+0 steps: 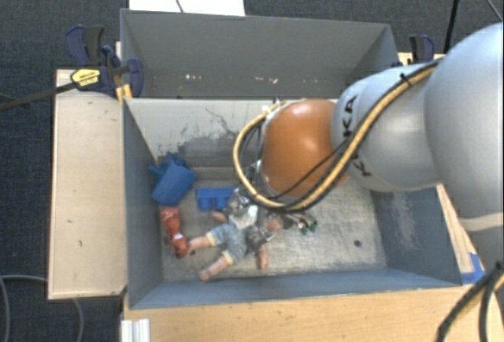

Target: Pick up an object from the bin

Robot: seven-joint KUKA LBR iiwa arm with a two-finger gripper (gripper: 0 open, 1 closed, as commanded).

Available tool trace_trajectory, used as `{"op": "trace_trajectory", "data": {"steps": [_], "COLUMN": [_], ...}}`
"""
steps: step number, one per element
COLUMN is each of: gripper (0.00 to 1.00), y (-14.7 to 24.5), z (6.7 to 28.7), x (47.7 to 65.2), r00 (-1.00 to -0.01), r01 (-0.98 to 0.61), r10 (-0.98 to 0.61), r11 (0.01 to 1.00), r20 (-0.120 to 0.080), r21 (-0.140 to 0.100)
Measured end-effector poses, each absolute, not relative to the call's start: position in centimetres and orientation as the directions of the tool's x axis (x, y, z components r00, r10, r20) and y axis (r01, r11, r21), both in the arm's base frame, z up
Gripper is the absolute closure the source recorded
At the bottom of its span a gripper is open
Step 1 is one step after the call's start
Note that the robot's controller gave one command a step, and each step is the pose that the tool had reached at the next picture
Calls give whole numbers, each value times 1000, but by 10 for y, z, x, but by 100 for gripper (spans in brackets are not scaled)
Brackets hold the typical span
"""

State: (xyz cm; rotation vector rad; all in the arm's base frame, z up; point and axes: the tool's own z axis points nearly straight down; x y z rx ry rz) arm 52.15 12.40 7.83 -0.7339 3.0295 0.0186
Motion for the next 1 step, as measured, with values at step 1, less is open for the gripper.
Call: {"op": "trace_trajectory", "data": {"steps": [1], "gripper": [100], "y": [124], "z": [81], "x": [521], "r00": [-889], "r01": [-457], "r10": [-457], "r11": [889], "r20": [-23], "r21": [6]}}
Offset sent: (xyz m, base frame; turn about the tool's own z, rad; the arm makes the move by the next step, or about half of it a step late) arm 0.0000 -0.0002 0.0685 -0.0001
